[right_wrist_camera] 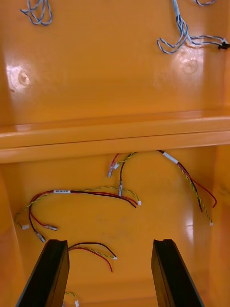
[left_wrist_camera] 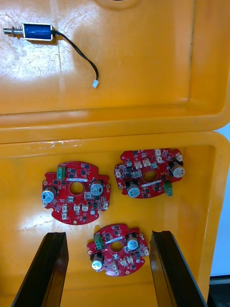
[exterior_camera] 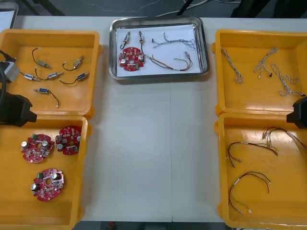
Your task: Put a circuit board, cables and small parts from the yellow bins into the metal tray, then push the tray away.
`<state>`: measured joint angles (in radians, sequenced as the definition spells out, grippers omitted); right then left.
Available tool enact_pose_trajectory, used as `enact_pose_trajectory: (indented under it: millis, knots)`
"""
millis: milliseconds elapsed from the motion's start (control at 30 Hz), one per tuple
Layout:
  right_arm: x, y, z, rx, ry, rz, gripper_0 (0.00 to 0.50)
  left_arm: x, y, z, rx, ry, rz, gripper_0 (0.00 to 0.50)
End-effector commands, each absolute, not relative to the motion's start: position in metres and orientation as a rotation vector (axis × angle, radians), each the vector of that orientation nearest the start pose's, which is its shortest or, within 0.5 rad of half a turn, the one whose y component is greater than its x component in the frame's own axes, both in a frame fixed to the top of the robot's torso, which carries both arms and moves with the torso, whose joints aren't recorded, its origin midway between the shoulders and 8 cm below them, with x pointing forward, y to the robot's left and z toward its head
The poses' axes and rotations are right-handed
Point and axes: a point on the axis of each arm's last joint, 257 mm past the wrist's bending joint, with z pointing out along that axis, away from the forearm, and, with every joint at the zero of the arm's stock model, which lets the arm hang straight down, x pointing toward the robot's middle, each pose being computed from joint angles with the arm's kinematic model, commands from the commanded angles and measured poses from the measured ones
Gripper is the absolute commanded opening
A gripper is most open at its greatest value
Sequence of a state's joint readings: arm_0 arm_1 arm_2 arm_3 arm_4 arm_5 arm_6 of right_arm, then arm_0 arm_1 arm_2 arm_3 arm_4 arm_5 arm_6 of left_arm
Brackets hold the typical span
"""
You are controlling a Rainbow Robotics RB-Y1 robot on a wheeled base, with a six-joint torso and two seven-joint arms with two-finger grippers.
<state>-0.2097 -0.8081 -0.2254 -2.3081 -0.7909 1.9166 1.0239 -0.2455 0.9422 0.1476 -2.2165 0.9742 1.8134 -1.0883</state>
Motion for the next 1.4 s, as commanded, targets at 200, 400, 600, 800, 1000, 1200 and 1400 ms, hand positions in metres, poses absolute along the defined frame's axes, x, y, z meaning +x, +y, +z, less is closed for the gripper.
enact_pose_trajectory:
  millis: [200,400,600,800,1000,1200,1400]
  knots:
    - [0.370,-0.376,-0.147,0.236,2.577,-0.136,0.500,0.390,0.349,-0.126,0.155,2.607,0.079,0.500]
    - [0.364,-0.378,-0.160,0.253,2.595,-0.142,0.500,0.390,0.349,-0.126,0.155,2.607,0.079,0.500]
    - [0.362,-0.370,-0.166,0.232,2.612,-0.106,0.500,0.390,0.349,-0.126,0.155,2.607,0.079,0.500]
    - [0.362,-0.359,-0.170,0.203,2.621,-0.066,0.500,0.390,0.349,-0.126,0.155,2.607,0.079,0.500]
    - [0.362,-0.355,-0.172,0.182,2.624,-0.052,0.500,0.390,0.349,-0.126,0.155,2.607,0.079,0.500]
    - [0.363,-0.353,-0.174,0.167,2.625,-0.048,0.500,0.390,0.349,-0.126,0.155,2.607,0.079,0.500]
    - [0.363,-0.350,-0.172,0.141,2.615,-0.057,0.500,0.390,0.349,-0.126,0.155,2.607,0.079,0.500]
